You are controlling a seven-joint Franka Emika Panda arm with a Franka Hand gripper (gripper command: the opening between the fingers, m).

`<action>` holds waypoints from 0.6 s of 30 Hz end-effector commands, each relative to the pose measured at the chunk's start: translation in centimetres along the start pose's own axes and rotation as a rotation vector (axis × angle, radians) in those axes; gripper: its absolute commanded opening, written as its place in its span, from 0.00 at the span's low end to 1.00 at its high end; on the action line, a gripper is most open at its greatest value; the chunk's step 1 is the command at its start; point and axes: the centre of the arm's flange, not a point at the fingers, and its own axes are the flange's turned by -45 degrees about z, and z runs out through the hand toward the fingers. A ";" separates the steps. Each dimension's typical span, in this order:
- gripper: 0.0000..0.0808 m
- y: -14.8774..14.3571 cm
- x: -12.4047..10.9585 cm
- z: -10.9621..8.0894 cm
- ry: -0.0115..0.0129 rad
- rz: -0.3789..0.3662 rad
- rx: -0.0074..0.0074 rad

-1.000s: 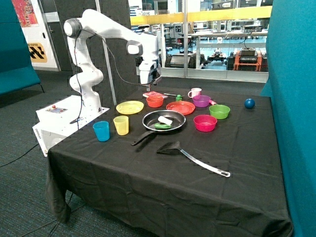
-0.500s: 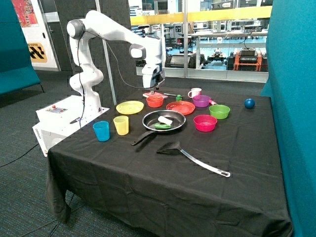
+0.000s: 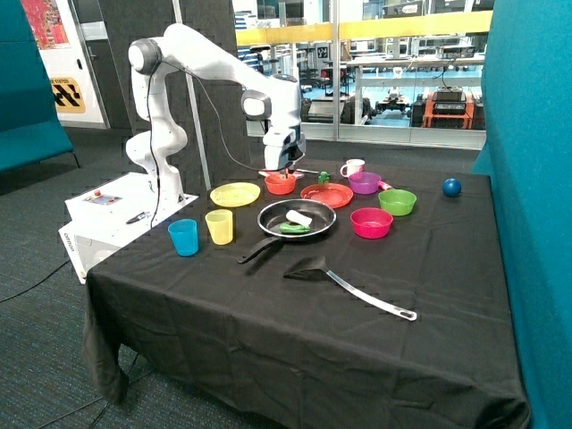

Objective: Serve the vegetables in different plates

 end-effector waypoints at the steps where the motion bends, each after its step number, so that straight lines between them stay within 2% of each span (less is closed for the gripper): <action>1: 0.79 0.2 1.6 1.7 -0.0002 0.006 -0.0008; 12: 0.90 0.5 2.9 2.8 -0.0002 0.017 -0.0008; 18: 0.93 1.0 3.1 3.7 -0.0002 0.030 -0.0008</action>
